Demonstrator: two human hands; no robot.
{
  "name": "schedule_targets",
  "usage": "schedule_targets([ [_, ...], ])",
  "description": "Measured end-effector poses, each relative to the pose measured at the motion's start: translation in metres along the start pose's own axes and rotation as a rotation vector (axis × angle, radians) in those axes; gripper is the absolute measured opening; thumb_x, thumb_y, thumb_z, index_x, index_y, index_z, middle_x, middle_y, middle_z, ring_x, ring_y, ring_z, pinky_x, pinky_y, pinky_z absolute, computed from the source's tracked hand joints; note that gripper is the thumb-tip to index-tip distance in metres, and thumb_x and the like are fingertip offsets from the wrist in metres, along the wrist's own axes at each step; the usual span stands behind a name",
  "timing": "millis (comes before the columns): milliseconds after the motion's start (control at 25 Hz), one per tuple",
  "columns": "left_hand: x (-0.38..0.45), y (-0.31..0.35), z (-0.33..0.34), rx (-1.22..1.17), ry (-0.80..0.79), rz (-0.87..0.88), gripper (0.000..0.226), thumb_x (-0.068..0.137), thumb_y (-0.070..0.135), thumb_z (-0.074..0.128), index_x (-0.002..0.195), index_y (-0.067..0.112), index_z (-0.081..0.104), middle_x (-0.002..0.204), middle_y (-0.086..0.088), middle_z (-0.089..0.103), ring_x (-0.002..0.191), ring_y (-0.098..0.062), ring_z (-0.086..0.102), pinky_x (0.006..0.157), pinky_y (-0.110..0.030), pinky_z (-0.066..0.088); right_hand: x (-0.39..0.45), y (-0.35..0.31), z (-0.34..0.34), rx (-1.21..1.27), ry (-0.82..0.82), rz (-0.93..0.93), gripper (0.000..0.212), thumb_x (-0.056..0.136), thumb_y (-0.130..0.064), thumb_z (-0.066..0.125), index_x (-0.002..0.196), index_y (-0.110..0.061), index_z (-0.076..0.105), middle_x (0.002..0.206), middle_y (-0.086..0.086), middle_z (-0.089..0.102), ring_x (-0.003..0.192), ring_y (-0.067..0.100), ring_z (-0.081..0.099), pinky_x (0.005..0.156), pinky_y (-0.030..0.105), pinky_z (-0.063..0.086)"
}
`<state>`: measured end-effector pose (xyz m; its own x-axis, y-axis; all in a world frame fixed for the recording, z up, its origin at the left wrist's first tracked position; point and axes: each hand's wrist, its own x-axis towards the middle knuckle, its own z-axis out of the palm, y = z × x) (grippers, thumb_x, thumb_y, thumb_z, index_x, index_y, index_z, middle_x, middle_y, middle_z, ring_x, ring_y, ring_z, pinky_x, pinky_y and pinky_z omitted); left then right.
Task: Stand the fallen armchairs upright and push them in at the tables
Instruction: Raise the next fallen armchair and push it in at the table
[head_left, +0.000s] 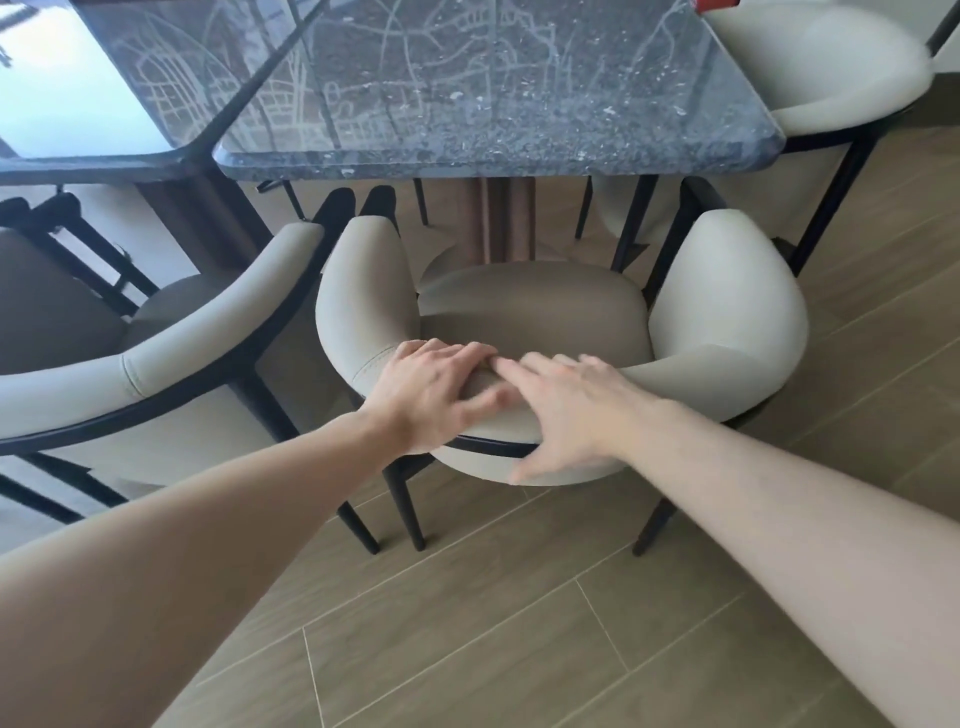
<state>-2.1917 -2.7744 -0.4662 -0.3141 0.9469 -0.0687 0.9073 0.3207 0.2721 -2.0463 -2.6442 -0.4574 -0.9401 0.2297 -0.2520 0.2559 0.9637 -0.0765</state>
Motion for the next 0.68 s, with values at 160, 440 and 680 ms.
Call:
schedule_targets([
  [160,-0.001,0.009,-0.003,0.297,-0.168,0.038,0.101,0.057,0.086,0.060,0.141,0.033,0.040,0.125,0.010,0.057,0.118,-0.023,0.052,0.105,-0.041,0.039,-0.044,0.055,-0.006,-0.113,-0.082,0.185,0.092,0.055,-0.076,0.070,0.125,-0.024,0.040,0.112,-0.003,0.058,0.108,0.025,0.054,0.092,0.044,0.043],
  [440,0.002,0.019,-0.010,0.257,-0.177,0.023,0.082,0.054,0.069,0.082,0.121,0.035,0.052,0.101,0.012,0.055,0.101,-0.023,0.057,0.076,-0.034,0.036,-0.038,0.047,-0.019,-0.122,-0.140,0.142,0.068,0.055,-0.061,0.083,0.095,-0.021,0.044,0.077,-0.004,0.043,0.079,0.026,0.052,0.054,0.032,0.037],
  [680,-0.007,0.019,-0.011,0.215,-0.216,0.014,0.084,0.052,0.069,0.084,0.124,0.036,0.055,0.103,0.012,0.058,0.099,-0.019,0.057,0.069,-0.031,0.035,-0.044,0.040,-0.019,-0.239,-0.140,0.092,0.067,0.053,-0.071,0.075,0.092,-0.025,0.045,0.074,-0.006,0.041,0.077,0.027,0.049,0.051,0.031,0.029],
])
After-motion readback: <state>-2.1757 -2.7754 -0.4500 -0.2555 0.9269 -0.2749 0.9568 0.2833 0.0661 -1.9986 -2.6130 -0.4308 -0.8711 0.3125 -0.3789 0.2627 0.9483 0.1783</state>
